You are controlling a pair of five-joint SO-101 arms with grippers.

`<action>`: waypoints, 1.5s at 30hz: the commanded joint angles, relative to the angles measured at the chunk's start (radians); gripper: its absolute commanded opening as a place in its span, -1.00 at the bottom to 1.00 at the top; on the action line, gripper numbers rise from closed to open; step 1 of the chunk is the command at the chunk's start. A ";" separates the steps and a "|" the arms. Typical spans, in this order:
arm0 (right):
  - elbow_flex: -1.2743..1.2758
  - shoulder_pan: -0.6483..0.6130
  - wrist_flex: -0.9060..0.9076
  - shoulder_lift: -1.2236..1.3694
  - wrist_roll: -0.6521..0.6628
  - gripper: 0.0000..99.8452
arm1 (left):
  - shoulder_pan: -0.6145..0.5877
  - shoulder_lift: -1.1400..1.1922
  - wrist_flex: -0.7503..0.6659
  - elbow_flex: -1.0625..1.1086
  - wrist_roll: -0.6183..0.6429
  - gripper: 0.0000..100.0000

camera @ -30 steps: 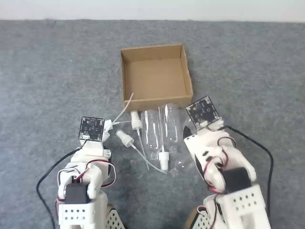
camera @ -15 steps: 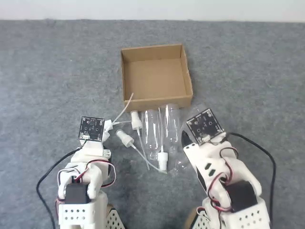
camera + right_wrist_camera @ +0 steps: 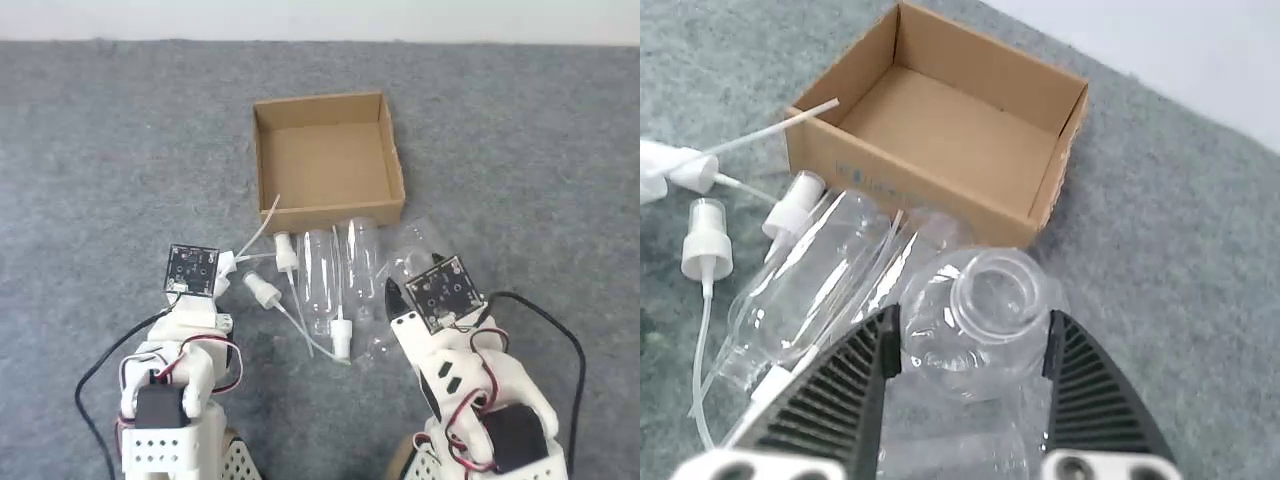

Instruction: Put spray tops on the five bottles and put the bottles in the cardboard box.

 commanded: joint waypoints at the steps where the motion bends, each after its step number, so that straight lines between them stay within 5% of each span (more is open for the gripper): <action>1: -0.011 -0.001 -0.025 -0.010 0.000 -0.79 | 0.006 -0.015 0.005 -0.005 -0.005 -0.97; 22: 0.049 -0.001 -0.090 -0.010 0.000 -0.79 | 0.002 -0.017 -0.003 -0.128 -0.009 -0.97; 34: 0.049 0.001 -0.090 -0.010 0.000 -0.79 | 0.163 -0.015 0.014 -0.245 -0.124 -0.97; 45: 0.049 0.001 -0.090 -0.008 0.000 -0.79 | 0.199 0.069 0.074 -0.404 -0.026 -0.97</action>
